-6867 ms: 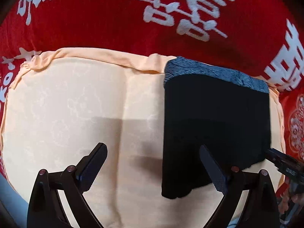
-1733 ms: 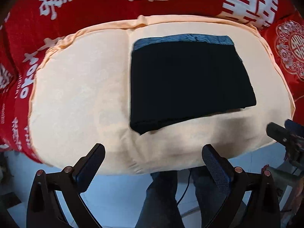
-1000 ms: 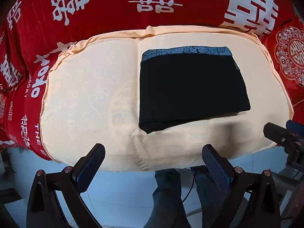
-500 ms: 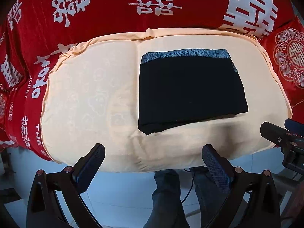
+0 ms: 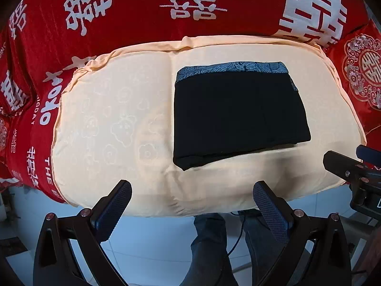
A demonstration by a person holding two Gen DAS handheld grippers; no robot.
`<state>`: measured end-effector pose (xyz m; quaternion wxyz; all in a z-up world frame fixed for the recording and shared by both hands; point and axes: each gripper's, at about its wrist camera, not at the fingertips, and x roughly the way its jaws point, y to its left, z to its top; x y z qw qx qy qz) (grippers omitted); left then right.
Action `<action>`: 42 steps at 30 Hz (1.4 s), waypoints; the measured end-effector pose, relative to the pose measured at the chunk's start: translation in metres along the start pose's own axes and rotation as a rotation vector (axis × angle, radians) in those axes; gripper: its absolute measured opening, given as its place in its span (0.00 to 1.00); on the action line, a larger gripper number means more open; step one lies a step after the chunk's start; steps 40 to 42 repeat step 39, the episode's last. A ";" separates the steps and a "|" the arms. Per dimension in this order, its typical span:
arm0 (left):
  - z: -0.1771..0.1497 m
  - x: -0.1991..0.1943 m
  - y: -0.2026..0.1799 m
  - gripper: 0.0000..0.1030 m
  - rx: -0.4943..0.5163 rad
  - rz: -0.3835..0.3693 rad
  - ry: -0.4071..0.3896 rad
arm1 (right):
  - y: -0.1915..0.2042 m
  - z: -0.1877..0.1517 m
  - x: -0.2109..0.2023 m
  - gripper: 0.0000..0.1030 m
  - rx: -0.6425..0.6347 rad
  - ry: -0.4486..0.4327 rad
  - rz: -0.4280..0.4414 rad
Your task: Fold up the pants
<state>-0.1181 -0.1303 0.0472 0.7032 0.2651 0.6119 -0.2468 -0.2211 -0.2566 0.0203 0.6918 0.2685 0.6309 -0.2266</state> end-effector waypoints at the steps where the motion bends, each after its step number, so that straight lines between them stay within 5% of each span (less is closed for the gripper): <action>1: 0.000 0.000 0.000 0.99 0.000 0.001 0.001 | 0.000 0.000 0.000 0.88 -0.001 0.000 -0.002; 42: 0.006 0.006 -0.001 0.99 0.017 -0.020 0.010 | 0.003 0.001 0.009 0.88 -0.030 0.021 -0.033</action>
